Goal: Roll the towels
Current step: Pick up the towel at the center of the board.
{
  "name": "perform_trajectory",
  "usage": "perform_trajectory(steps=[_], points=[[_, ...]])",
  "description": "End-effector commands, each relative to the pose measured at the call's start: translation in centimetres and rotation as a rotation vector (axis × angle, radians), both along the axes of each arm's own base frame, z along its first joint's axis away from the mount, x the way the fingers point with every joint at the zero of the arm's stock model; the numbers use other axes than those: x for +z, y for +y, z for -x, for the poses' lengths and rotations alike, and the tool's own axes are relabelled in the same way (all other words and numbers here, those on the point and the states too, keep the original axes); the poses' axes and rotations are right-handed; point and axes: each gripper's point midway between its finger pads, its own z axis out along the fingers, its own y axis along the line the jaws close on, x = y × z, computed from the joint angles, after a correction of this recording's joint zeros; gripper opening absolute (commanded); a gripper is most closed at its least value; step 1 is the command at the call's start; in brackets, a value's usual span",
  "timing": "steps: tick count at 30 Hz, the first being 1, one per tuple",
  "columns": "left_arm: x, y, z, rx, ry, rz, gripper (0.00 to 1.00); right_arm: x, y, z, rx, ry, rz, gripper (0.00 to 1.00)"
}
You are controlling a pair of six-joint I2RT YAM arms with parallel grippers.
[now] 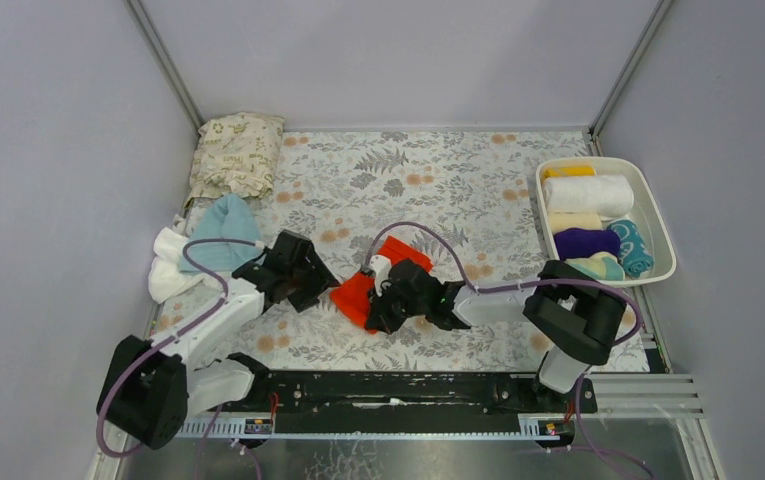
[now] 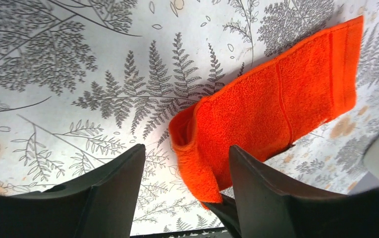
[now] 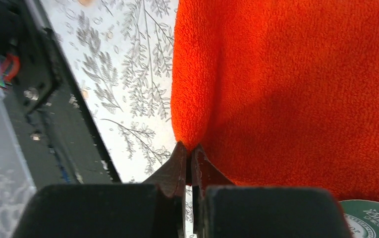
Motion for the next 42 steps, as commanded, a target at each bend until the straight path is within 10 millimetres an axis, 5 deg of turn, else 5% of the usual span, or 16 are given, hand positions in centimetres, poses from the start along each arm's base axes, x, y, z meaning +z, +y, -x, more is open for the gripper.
perform_trajectory(steps=[1, 6, 16, 33, 42], points=[[0.9, 0.7, 0.6, 0.007, -0.038, 0.057, 0.65, 5.0, 2.2, 0.8, 0.02, 0.188, -0.293, 0.0], [1.7, 0.2, 1.6, -0.023, -0.071, 0.117, 0.73, 5.8, 1.6, -0.4, -0.05, 0.375, -0.452, 0.0], [0.9, -1.0, 2.6, -0.042, -0.073, 0.257, 0.7, 2.5, -0.2, -1.7, -0.19, 0.672, -0.513, 0.01], [-0.1, -3.1, 0.6, -0.069, -0.09, 0.362, 0.68, -0.9, -1.1, -1.8, -0.264, 0.792, -0.422, 0.03], [-3.1, -2.4, 0.7, -0.034, -0.019, 0.303, 0.38, -0.7, -1.0, -2.2, -0.274, 0.777, -0.403, 0.05]])
